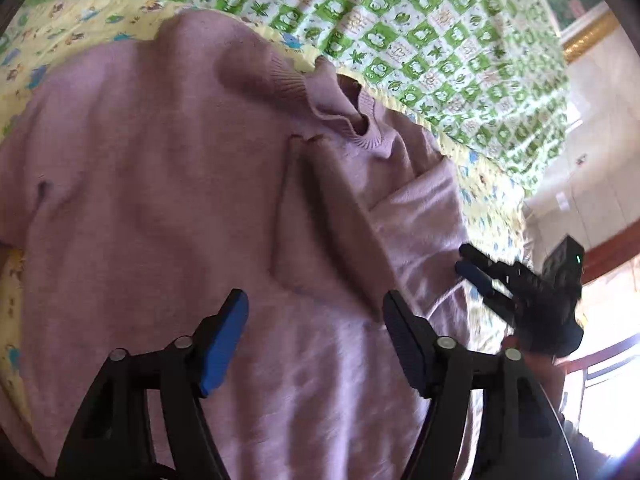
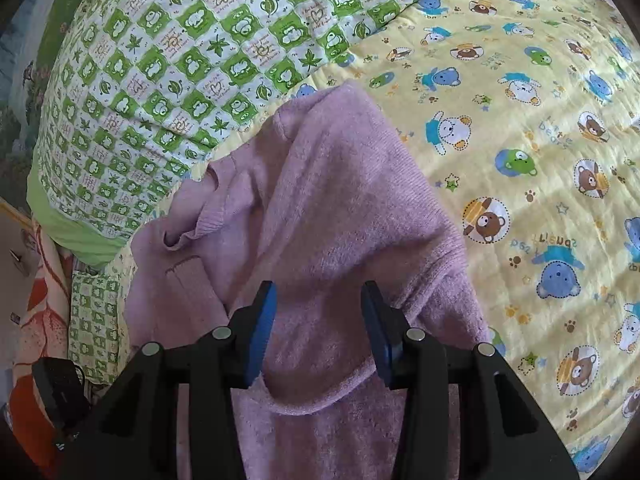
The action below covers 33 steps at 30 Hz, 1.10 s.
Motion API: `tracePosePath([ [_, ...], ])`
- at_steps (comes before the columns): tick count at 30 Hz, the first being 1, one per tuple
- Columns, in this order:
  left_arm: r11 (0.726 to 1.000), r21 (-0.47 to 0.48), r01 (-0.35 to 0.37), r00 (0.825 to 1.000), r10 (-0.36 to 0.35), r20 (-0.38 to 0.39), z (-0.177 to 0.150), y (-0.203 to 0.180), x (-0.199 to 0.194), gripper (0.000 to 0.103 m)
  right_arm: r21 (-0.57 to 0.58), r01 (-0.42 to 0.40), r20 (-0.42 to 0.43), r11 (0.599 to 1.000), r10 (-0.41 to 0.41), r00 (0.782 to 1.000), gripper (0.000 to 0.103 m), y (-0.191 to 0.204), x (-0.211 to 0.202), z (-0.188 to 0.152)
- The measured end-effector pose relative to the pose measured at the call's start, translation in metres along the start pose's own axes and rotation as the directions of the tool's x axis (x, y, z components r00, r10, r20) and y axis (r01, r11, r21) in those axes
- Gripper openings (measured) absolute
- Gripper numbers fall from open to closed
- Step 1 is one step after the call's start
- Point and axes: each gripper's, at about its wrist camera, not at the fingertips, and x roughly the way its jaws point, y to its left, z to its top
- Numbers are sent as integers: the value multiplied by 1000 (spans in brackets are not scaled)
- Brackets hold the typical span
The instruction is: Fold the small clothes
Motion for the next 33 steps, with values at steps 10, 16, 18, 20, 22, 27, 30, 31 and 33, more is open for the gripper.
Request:
tracePosePath([
  [10,954,-42,-298,950,292,-112,68,-34,90,56,-5,14,-3,1000,-14,1000,45,-13,0,12],
  [16,984,-49,-169,984,166,-67,60,-24,75,7,-48,56,37,997,-55,998,45,-20,-4,35],
  [18,996,-46,-72,997,73,9,52,-24,47,6,-86,87,65,993,-81,995,45,-20,-1,50],
  [20,1000,-17,-5,995,7,102,40,-24,13,5,-108,103,69,989,-96,993,47,-19,7,66],
  [22,999,-11,42,986,-39,161,23,-17,-15,5,-144,109,51,983,-103,993,58,-17,18,80],
  [27,997,-54,49,988,-40,151,-22,19,-34,5,-215,138,-16,967,-144,989,67,-14,50,94],
  [30,992,-114,56,992,-42,119,-43,37,-25,5,-222,117,-37,968,-128,991,66,-15,60,91],
  [31,991,-120,54,993,-41,115,-47,38,-23,5,-225,110,-36,968,-121,992,45,-14,61,90],
  [33,991,-109,72,989,-56,139,-40,33,-25,5,-220,77,-46,973,-89,995,12,-15,61,91],
])
